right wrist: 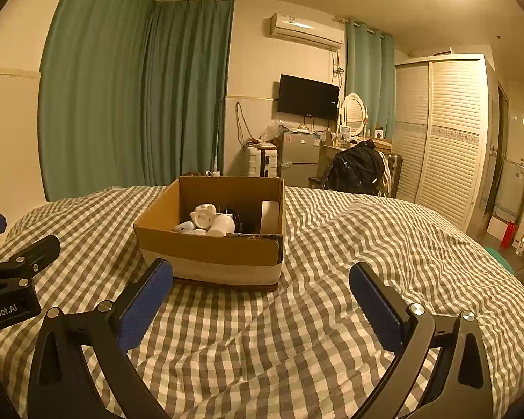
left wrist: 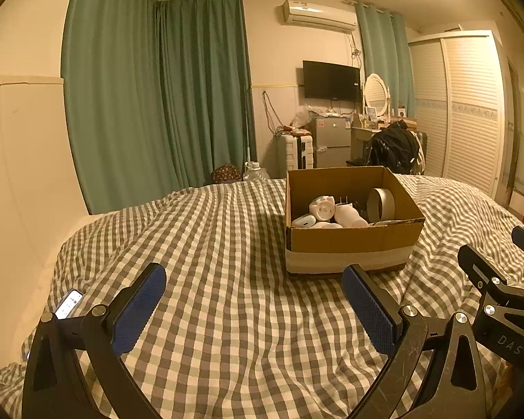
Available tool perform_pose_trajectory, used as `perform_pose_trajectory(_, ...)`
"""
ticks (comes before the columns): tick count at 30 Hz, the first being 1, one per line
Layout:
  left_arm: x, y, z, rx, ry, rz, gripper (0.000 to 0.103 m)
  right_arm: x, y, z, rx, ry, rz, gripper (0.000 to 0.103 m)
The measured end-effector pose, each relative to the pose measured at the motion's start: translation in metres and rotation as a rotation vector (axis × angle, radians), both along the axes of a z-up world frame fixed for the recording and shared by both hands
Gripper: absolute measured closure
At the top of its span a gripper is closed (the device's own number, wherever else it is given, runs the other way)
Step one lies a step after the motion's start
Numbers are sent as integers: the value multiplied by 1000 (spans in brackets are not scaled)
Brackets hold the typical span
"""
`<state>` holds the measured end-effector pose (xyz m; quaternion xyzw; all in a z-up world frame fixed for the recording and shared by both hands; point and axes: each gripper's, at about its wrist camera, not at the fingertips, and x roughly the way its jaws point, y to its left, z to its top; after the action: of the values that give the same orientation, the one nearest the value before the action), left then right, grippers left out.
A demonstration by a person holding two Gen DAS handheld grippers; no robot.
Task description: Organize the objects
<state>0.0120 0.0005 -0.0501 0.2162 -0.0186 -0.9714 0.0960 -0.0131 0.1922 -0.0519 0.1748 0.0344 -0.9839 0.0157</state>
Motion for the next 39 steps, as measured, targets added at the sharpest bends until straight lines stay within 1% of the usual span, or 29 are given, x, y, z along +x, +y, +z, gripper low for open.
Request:
perform_pose_trajectory(15,-2,5,-3,-32,1,-20,0,-2,1,-2,-6,-19,-7,1)
perform_pose_trajectory(39,-2,3,-5,-36,-7,-17,0,-4,-2,-5,-2,-37,-13,1)
